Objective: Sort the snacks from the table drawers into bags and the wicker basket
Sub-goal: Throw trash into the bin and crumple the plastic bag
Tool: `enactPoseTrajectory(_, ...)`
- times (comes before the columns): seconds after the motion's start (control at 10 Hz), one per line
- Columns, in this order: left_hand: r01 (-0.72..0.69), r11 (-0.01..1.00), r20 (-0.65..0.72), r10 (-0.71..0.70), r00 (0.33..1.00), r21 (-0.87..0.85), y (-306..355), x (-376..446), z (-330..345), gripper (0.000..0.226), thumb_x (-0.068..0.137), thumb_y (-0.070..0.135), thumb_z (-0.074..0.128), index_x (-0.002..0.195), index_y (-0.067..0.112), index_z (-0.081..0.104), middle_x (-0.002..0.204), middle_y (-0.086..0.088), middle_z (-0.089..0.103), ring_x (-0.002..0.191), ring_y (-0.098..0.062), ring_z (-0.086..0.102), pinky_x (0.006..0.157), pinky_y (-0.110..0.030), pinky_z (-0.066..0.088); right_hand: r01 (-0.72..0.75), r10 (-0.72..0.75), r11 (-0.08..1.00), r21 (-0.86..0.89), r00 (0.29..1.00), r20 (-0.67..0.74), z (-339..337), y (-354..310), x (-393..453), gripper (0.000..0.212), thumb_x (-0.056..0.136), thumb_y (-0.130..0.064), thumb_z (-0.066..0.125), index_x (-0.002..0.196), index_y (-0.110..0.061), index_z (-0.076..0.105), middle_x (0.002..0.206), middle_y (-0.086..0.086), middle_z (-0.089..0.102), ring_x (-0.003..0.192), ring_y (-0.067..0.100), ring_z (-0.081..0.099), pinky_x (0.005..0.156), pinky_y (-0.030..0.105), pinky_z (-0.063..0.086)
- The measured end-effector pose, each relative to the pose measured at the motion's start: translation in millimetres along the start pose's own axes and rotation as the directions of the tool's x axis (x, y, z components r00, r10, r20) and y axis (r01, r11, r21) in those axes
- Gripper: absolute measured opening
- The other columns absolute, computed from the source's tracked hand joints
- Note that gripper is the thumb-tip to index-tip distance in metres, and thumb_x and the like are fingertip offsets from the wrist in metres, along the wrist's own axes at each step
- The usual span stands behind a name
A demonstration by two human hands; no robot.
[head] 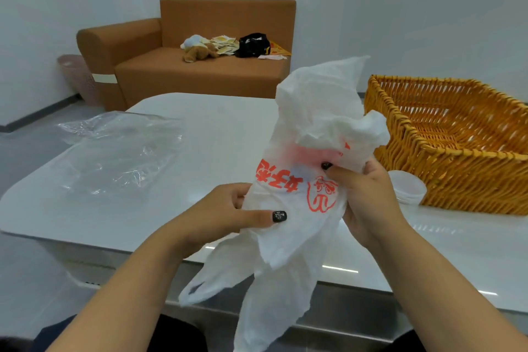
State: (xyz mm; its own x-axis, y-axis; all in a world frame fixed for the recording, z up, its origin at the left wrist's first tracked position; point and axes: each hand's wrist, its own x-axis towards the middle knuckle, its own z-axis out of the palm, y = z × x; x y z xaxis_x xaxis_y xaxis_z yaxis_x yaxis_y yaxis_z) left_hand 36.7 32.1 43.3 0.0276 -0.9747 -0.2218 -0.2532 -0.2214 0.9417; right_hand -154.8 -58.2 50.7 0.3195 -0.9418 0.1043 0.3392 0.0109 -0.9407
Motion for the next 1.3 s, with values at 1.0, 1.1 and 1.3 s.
enactPoseTrajectory(1.0, -0.115, 0.788, -0.156, 0.025, 0.988, -0.605, -1.6, 28.7, 12.9, 0.034, 0.074, -0.004, 0.069, 0.107, -0.008, 0.065, 0.103, -0.025, 0.069, 0.095, -0.035, 0.07, 0.074, -0.04, 0.059, 0.546, -0.243, 0.683, -0.485, 0.796, 0.554, -17.3, 19.8, -0.5, 0.046, 0.067, 0.008, 0.066, 0.101, -0.022, 0.075, 0.132, -0.013, 0.058, 0.136, 0.004, 0.038, 0.108, 0.021, 0.036)
enactPoseTrajectory(1.1, -0.179, 0.792, -0.224, 0.054, 0.973, -0.583, -3.6, 30.0, 8.7, 0.038, 0.065, -0.005, 0.066, 0.102, -0.009, 0.062, 0.085, -0.019, 0.069, 0.08, -0.029, 0.072, 0.063, -0.033, 0.057, 0.198, -0.084, 0.953, -0.231, 0.9, 0.427, -20.1, 5.0, 3.5, 0.063, 0.059, -0.003, 0.057, 0.116, -0.027, 0.065, 0.133, -0.013, 0.057, 0.132, 0.007, 0.043, 0.111, 0.04, 0.037)
enactPoseTrajectory(1.3, -0.162, 0.786, -0.125, 0.108, 0.986, -0.596, 0.2, 25.0, 14.2, 0.048, 0.069, -0.005, 0.069, 0.116, -0.011, 0.061, 0.108, -0.027, 0.068, 0.101, -0.039, 0.068, 0.08, -0.044, 0.059, -0.205, 0.246, 0.969, -0.137, 0.855, 0.456, -17.2, 8.9, 3.5, 0.101, 0.051, -0.061, 0.084, 0.138, -0.032, 0.042, 0.134, -0.002, 0.057, 0.121, 0.022, 0.057, 0.099, 0.051, 0.047)
